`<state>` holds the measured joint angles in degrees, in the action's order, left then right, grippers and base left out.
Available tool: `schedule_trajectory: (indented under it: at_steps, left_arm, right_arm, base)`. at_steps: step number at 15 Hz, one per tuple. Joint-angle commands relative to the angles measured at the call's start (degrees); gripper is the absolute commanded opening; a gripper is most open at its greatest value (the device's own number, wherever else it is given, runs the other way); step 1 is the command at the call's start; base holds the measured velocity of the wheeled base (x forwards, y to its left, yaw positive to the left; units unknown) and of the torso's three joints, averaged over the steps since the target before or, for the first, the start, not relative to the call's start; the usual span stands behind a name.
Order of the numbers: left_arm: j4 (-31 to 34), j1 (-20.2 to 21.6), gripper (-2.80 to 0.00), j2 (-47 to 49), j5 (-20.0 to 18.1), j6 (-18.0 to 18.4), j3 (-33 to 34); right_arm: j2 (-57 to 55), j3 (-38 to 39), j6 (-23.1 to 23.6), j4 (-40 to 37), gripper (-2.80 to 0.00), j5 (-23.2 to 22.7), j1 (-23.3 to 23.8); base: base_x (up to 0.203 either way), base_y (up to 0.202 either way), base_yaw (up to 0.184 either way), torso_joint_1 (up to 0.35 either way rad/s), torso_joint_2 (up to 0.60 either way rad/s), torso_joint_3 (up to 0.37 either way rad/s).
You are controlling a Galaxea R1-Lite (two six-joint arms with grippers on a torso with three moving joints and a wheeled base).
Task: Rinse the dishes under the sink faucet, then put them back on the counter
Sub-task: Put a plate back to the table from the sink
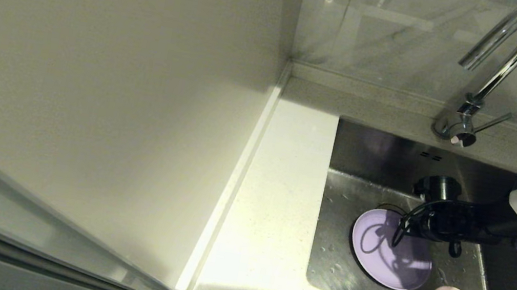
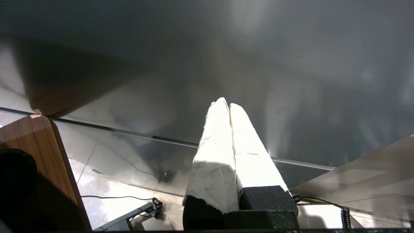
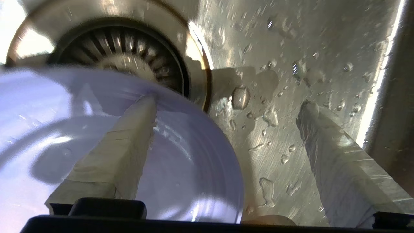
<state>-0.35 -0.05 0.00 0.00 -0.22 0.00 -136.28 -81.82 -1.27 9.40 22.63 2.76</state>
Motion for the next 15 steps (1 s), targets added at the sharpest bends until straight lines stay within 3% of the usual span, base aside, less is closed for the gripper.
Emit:
schedule_trajectory:
  at_steps: [1,4,6,11,15]
  left_arm:
    - [-0.1,0.0,-2.8,0.0,0.0,0.0,0.2]
    - [0.0,0.0,-2.8,0.0,0.0,0.0,0.2]
    - [0.0,0.0,-2.8,0.0,0.0,0.0,0.2]
    - [-0.1,0.0,-2.8,0.0,0.0,0.0,0.2]
    - [0.0,0.0,-2.8,0.0,0.0,0.0,0.2]
  right_arm:
    - [-0.6,2.2,1.8,0.3,0.0,-0.1,0.0]
    - [-0.2,7.2,9.1,5.5,0.0,-2.1,0.0]
    - [-0.1,8.6,11.6,7.6,0.0,-2.2,0.0]
    - [1.0,10.4,13.7,7.7,0.0,-3.0,0.0]
    - [1.5,11.6,15.9,7.7,0.0,-7.2,-0.1]
  base:
    - [0.0,0.0,0.0,0.0,0.0,0.0]
    - [0.0,0.0,0.0,0.0,0.0,0.0]
    - [0.0,0.0,0.0,0.0,0.0,0.0]
    - [0.0,0.0,0.0,0.0,0.0,0.0]
    - [0.0,0.0,0.0,0.0,0.0,0.0]
